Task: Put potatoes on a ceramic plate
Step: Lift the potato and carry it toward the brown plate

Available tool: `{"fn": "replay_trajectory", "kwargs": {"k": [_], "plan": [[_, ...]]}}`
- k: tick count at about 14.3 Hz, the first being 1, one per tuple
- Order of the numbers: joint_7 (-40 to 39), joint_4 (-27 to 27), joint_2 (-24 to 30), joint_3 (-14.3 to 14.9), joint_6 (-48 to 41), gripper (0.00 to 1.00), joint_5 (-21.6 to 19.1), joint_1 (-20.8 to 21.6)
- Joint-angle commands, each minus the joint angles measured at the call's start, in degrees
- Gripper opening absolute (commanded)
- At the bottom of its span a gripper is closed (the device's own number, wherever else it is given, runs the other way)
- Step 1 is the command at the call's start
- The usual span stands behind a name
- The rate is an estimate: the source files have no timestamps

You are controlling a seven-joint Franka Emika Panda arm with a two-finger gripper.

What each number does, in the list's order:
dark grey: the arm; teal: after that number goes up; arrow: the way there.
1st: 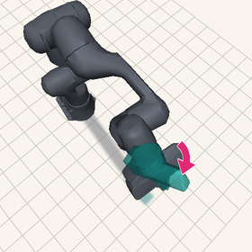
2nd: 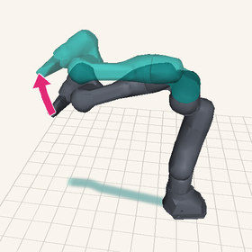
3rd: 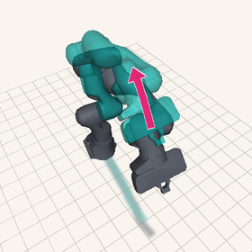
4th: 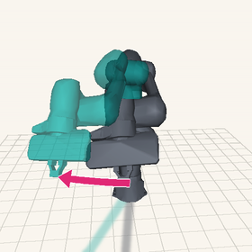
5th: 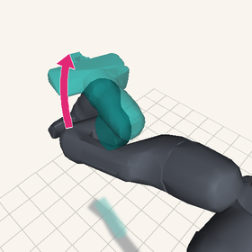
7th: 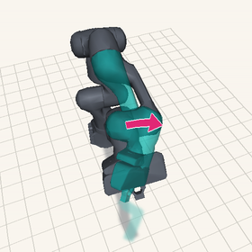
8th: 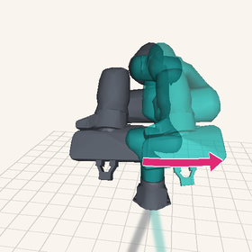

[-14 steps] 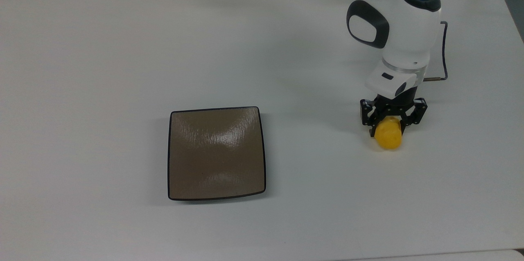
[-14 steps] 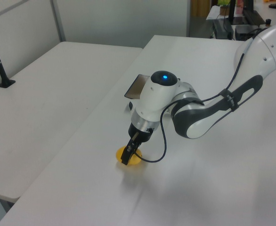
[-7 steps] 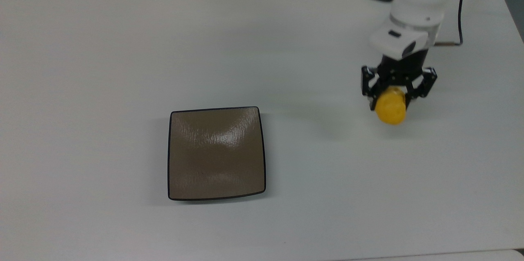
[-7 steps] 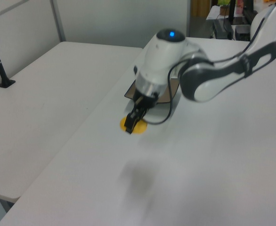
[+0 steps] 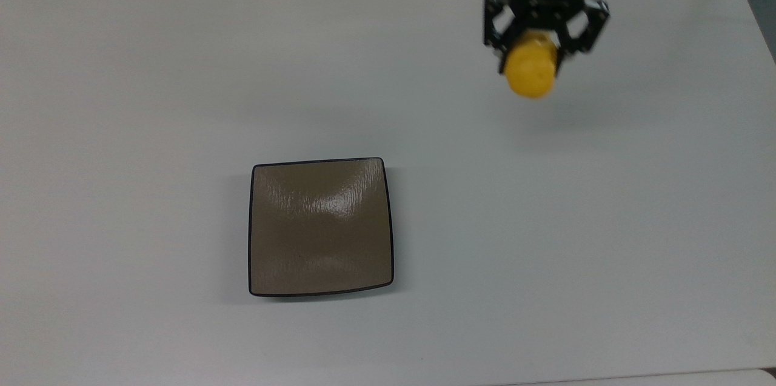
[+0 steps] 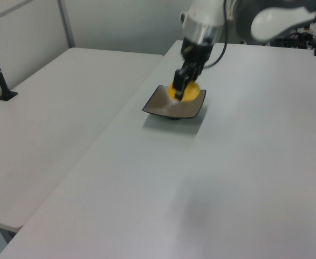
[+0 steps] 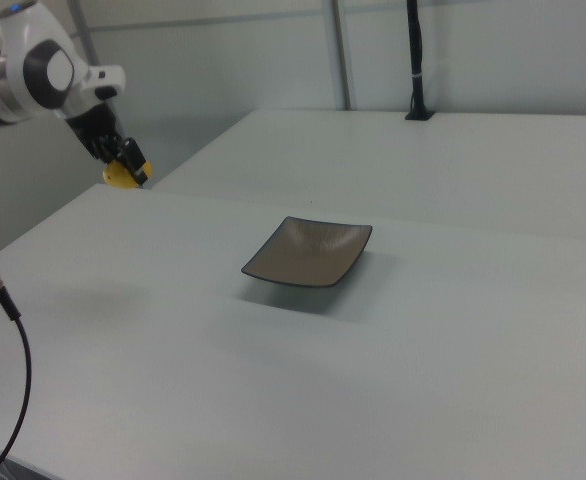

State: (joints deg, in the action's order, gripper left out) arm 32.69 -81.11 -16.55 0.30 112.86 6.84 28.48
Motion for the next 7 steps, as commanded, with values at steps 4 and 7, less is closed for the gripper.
{"fn": "replay_trajectory", "kwargs": {"k": [4, 7], "plan": [[-21.24, -10.64, 14.95, 5.06, -7.47, 0.01, -8.78, -4.92], [-29.06, -13.02, 17.07, 5.41, -7.56, 0.01, -8.86, -8.86]]}}
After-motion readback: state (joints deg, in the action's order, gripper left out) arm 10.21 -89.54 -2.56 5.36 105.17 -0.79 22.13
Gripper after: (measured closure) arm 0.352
